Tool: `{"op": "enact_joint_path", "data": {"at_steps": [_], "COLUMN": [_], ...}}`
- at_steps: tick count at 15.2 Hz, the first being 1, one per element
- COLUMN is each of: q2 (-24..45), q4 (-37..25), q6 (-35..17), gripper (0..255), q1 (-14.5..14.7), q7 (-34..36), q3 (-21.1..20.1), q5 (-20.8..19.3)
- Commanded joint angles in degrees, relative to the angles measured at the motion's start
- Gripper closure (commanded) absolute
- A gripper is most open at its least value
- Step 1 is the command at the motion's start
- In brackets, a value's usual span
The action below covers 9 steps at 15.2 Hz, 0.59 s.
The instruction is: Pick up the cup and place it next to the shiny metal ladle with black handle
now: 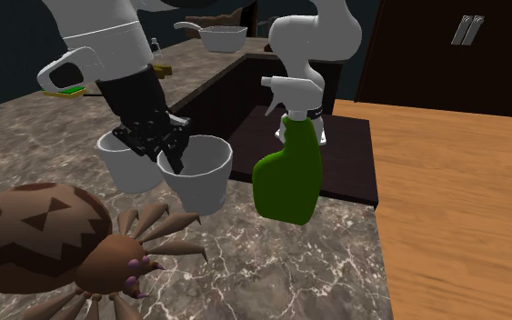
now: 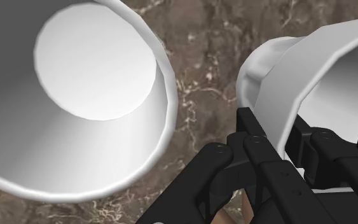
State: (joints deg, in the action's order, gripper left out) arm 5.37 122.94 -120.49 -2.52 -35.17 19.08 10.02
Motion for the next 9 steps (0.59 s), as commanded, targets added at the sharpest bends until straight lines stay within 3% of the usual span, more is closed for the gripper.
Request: {"op": "enact_joint_path", "data": {"at_steps": [1, 9], "q2": [0.0, -2.7], "q4": [0.0, -2.5], "q6": [0.0, 5.0], "gripper": [255, 255], "q1": [0.0, 0.1], "q7": [0.0, 1.5], "q3": [0.0, 0.1], "q5": [0.0, -1.4]}}
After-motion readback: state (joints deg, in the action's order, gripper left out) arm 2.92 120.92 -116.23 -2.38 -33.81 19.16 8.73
